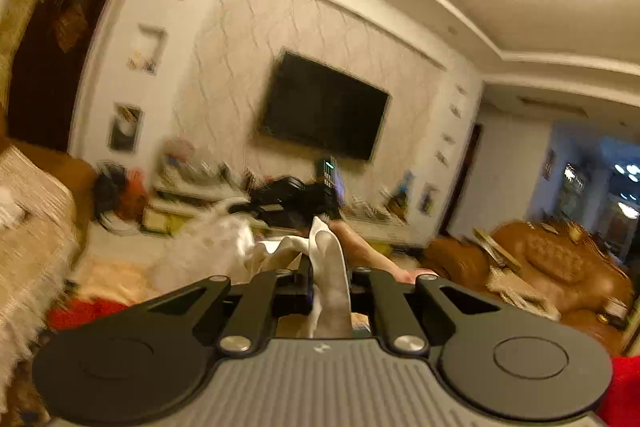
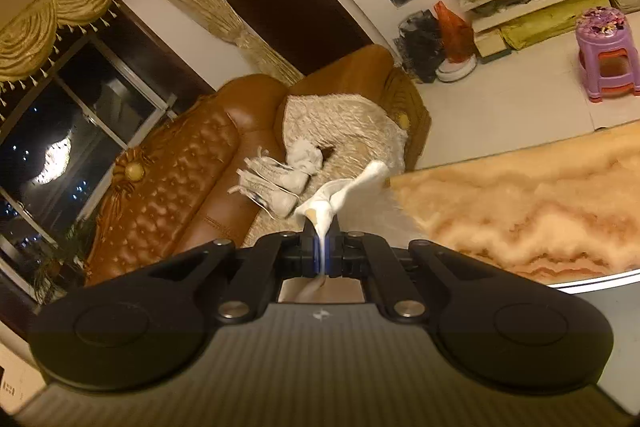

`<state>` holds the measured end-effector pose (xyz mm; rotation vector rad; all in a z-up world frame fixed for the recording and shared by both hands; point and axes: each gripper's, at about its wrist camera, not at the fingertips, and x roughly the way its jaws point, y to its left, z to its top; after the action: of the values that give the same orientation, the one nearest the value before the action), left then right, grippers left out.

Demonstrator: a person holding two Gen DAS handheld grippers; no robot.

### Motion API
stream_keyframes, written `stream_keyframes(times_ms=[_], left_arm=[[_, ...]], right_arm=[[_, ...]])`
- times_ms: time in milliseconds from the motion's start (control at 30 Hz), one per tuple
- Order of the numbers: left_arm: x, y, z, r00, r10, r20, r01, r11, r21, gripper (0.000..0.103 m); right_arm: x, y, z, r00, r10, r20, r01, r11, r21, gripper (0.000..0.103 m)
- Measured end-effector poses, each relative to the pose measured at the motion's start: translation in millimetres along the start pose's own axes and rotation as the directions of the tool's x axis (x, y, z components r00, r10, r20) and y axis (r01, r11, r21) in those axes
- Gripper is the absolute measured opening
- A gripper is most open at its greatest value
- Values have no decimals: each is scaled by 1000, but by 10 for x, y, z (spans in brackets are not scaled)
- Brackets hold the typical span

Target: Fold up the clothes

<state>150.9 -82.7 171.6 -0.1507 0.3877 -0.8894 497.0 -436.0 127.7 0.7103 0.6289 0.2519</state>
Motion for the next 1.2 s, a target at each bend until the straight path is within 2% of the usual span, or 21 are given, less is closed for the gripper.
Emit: stream_keyframes(times_ms=[67, 167, 267, 333, 433, 467, 500, 600, 633, 667, 700, 767, 833, 867, 900, 933, 967, 1033, 1100, 1133, 1200], left_arm=[[410, -87, -170, 995, -67, -77, 68, 998, 5, 9], [1256, -217, -655, 961, -181, -212, 178, 984, -32, 9], [2128, -377, -1274, 903, -275, -330, 258, 962, -94, 9], [2676, -509, -1741, 854, -334, -400, 301, 943, -143, 9], [3251, -692, -2312, 789, -389, -475, 342, 921, -185, 9], [3361, -773, -2439, 779, -388, -493, 348, 921, -174, 9], [3457, -857, -2555, 770, -382, -510, 353, 922, -158, 9], [3631, -1027, -2797, 740, -387, -550, 362, 919, -159, 13], [3663, -1057, -2824, 734, -379, -563, 358, 921, -153, 21], [3696, -1074, -2840, 728, -371, -576, 352, 924, -150, 32], [3700, -1076, -2848, 722, -368, -586, 351, 924, -148, 36], [3697, -1073, -2861, 708, -364, -605, 352, 925, -145, 59], [3562, -979, -2847, 711, -384, -590, 377, 915, -142, 63], [3466, -921, -2831, 715, -397, -575, 391, 909, -143, 68], [3356, -842, -2815, 729, -396, -558, 383, 912, -147, 71], [3242, -760, -2800, 745, -391, -540, 371, 916, -152, 76], [3100, -660, -2764, 773, -359, -522, 330, 932, -152, 78], [2786, -397, -2738, 827, -273, -491, 225, 962, -156, 79], [2454, -68, -2756, 868, -160, -470, 93, 982, -163, 79], [2289, 95, -2765, 882, -101, -460, 25, 986, -167, 80], [2002, 398, -2828, 882, 48, -469, -130, 981, -145, 82]], right_arm=[[-33, -342, -25, 999, -35, -9, 35, 999, 6, 4], [-79, -1144, -192, 988, -148, -33, 150, 988, 43, 4], [-149, -2117, -511, 952, -295, -78, 302, 949, 96, 4], [-195, -2747, -755, 913, -390, -118, 404, 905, 134, 4], [-279, -3525, -1110, 852, -493, -176, 521, 833, 186, 4], [-312, -3688, -1201, 841, -510, -182, 539, 820, 193, 4], [-395, -3785, -1249, 864, -483, -142, 503, 839, 208, 4], [-536, -3786, -1231, 829, -550, -105, 560, 820, 122, 10], [-583, -3786, -1225, 816, -571, -92, 578, 811, 94, 19], [-644, -3735, -1220, 792, -606, -70, 610, 790, 63, 30], [-705, -3683, -1216, 767, -640, -48, 642, 766, 33, 34], [-861, -3578, -1216, 714, -700, 6, 700, 714, -5, 46], [-1071, -3492, -1234, 655, -753, 60, 755, 656, -6, 47], [-1204, -3462, -1259, 647, -759, 76, 761, 649, 8, 47], [-1347, -3443, -1302, 664, -743, 84, 745, 667, 17, 47], [-1442, -3433, -1341, 690, -719, 84, 720, 694, 21, 47], [-1597, -3388, -1427, 722, -687, 80, 688, 725, 27, 47], [-1836, -3314, -1620, 764, -639, 87, 640, 768, 24, 47], [-2071, -3163, -1911, 804, -588, 86, 591, 807, -8, 47], [-2196, -3082, -2068, 821, -565, 81, 568, 823, -22, 47], [-2421, -2870, -2411, 862, -502, 71, 506, 861, -46, 47]])
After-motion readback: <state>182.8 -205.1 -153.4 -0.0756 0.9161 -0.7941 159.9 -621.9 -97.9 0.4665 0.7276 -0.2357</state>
